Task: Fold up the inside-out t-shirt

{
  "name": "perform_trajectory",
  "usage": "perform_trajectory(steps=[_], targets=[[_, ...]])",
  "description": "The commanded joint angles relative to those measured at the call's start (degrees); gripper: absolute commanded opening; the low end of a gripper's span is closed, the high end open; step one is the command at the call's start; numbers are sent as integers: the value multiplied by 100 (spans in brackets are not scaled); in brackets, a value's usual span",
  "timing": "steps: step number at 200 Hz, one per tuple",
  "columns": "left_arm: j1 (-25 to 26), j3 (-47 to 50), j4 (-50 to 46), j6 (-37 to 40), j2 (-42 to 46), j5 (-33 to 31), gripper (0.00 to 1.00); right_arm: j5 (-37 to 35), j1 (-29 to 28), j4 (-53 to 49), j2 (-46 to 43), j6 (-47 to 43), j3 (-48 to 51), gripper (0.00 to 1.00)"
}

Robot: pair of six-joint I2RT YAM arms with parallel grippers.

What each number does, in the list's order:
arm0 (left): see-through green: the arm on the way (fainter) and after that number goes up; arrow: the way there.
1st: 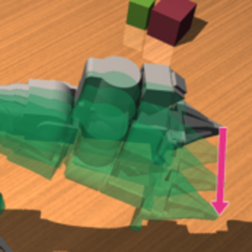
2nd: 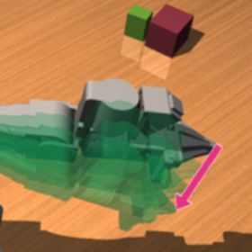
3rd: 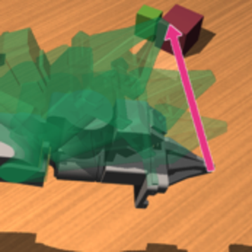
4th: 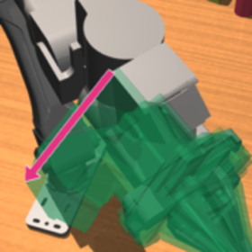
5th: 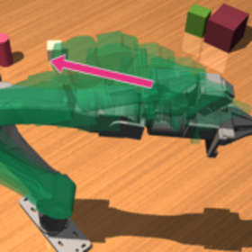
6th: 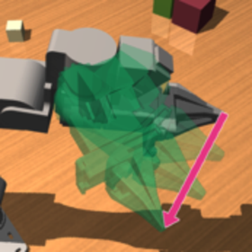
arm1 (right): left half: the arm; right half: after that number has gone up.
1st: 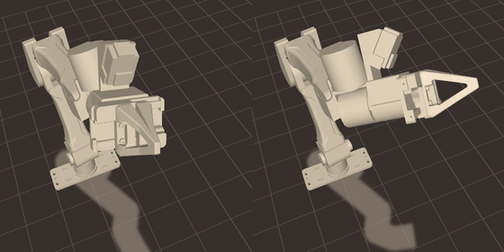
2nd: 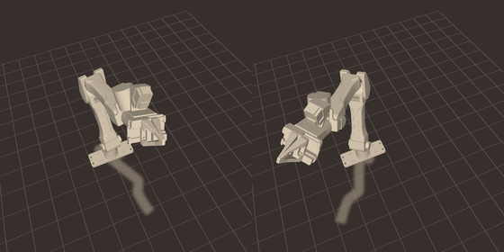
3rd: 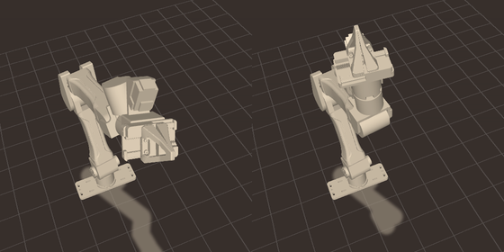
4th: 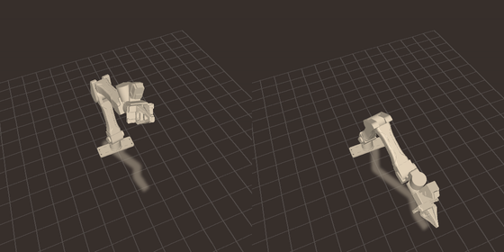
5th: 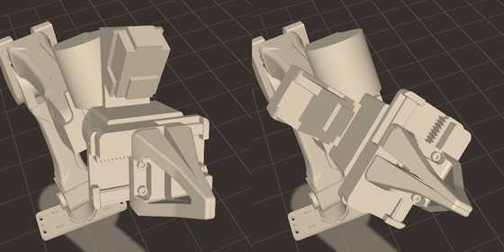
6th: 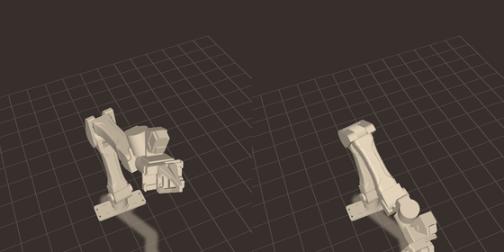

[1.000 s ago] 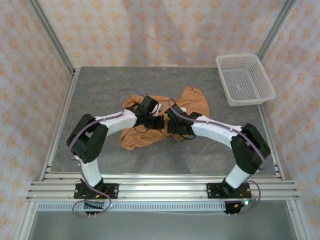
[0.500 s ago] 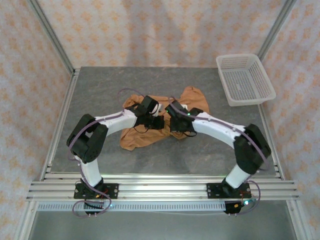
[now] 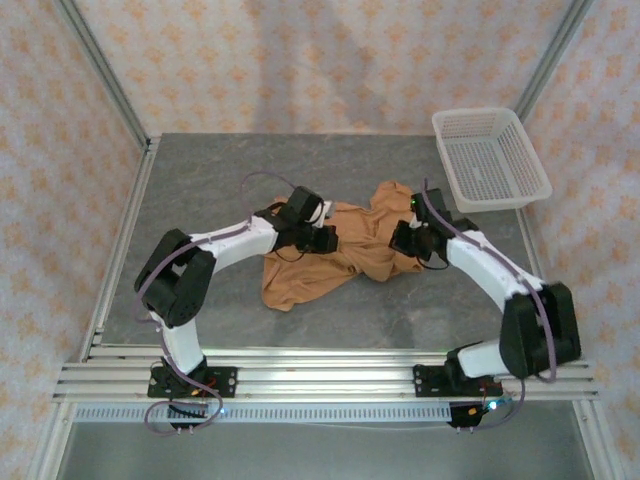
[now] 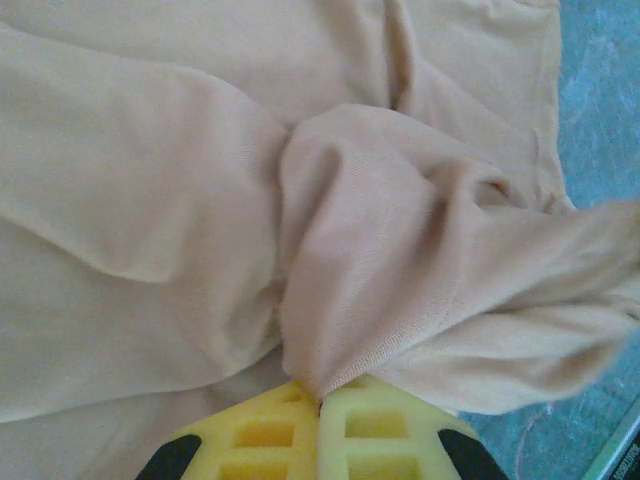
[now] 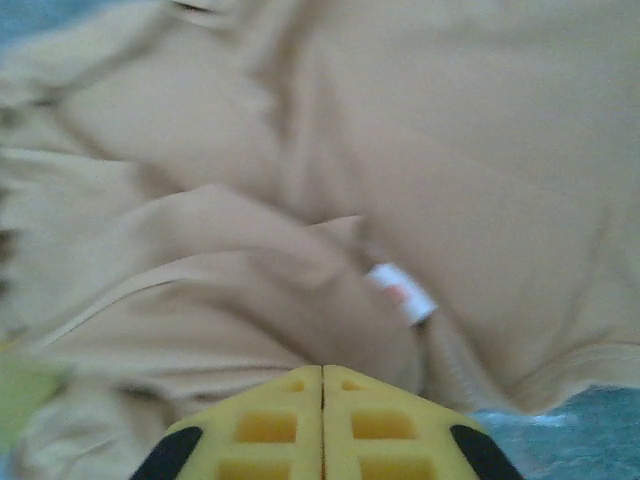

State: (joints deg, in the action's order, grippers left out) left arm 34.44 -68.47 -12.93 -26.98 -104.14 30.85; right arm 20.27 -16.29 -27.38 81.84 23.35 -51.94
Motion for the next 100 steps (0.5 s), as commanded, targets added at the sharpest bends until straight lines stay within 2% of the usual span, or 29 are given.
perform_trajectory(steps=[1, 13, 30, 56, 75, 100], targets=[[304, -189, 135, -199, -133, -132, 0, -1240, 10, -382, 196, 150, -102, 22], [419, -275, 141, -220, -251, -132, 0, -1726, -121, -639, -57, 252, -155, 25], [511, -347, 141, -220, -365, -132, 0, -2056, -477, -858, -578, 323, -200, 25], [529, -391, 150, -243, -406, -106, 0, -1905, -1059, -815, -1016, 415, -166, 21], [538, -452, 126, -237, -418, -96, 0, -1355, -1215, -289, -866, 457, -2, 12], [560, -546, 34, -210, -438, -97, 0, -1390, -1256, -324, -155, 444, -197, 10]])
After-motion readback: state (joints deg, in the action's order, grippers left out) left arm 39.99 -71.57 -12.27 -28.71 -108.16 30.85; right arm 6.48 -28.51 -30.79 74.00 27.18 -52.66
